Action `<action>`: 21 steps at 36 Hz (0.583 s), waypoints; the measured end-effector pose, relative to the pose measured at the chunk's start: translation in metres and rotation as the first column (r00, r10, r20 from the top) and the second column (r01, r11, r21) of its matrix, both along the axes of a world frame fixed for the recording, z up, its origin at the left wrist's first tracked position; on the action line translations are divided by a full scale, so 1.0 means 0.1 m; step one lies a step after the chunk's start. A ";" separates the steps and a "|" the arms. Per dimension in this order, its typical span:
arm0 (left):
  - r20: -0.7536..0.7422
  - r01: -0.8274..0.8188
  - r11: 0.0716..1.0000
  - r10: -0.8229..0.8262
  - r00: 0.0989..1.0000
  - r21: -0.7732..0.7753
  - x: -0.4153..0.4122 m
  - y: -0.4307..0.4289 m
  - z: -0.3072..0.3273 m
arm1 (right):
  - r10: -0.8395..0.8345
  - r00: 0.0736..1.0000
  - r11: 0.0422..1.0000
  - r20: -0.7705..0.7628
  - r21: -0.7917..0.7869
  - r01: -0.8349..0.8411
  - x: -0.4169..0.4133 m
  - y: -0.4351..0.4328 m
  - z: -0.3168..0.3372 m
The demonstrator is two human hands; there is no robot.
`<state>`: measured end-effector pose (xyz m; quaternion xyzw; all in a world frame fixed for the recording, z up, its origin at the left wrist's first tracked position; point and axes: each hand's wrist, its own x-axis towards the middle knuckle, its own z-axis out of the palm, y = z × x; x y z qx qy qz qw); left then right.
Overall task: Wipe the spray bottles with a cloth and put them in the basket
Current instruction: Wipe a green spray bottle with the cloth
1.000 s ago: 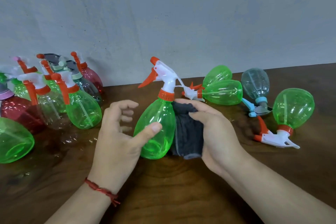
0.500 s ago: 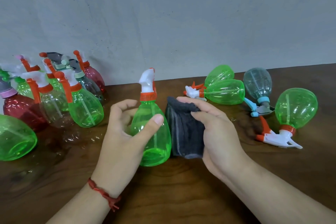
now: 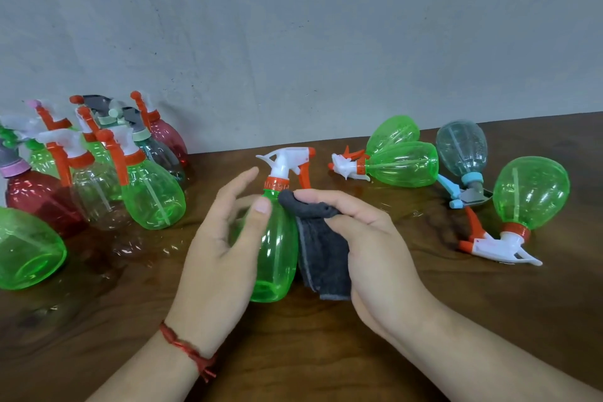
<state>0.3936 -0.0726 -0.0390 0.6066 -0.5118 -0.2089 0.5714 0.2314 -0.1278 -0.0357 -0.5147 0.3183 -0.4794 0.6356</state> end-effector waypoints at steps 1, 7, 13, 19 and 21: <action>0.050 0.028 1.000 -0.028 0.998 0.000 -0.02 0.02 0.00 | 0.010 1.000 1.000 0.018 0.004 -0.010 -0.01 0.00 0.00; -0.005 0.104 0.994 -0.104 0.995 -0.032 0.02 0.01 -0.05 | -0.080 0.980 0.992 0.181 -0.083 0.096 -0.10 -0.05 0.14; -0.248 0.221 0.975 -0.218 0.944 -0.017 0.02 0.00 -0.03 | -0.404 0.908 0.717 0.107 -0.579 0.387 -0.24 -0.29 0.15; -0.258 0.266 0.963 -0.249 0.933 0.034 -0.07 -0.01 -0.06 | -0.383 0.819 0.644 -0.427 -0.759 -0.094 -0.15 -0.40 -0.07; -0.262 0.286 0.957 -0.266 0.928 0.040 -0.09 -0.01 -0.06 | -0.373 0.792 0.611 -0.483 -0.770 -0.182 -0.12 -0.37 -0.09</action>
